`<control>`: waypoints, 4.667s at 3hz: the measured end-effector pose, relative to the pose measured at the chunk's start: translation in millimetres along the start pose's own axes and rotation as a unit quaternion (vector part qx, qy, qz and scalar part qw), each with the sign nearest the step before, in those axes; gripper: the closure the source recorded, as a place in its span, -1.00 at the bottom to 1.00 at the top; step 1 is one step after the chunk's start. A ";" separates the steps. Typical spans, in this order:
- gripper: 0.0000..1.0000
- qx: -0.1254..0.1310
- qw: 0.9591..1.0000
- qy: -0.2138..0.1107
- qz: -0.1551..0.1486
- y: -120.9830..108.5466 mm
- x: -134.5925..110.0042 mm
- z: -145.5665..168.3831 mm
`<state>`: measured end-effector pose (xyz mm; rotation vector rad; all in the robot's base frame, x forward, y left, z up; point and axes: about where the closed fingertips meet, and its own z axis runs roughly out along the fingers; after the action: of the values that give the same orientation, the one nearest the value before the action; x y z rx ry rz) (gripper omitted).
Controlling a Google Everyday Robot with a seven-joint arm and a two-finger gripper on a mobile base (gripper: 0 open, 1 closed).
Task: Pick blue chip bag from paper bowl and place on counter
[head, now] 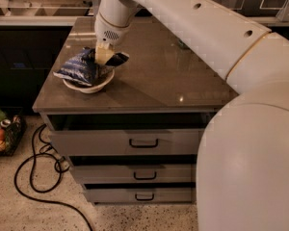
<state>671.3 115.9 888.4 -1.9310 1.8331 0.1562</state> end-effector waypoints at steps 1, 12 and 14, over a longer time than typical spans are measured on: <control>1.00 -0.002 1.000 0.000 0.000 0.7 -0.3 2.4; 0.68 0.166 0.968 -0.014 0.186 -30.9 218.0 -114.6; -0.25 0.163 0.969 -0.014 0.185 -30.4 216.7 -110.3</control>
Offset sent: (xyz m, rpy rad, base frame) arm -0.0001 0.0010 -0.0018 -0.0011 0.0023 0.0017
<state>696.8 -127.1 908.2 -1.3505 2.0386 -0.0002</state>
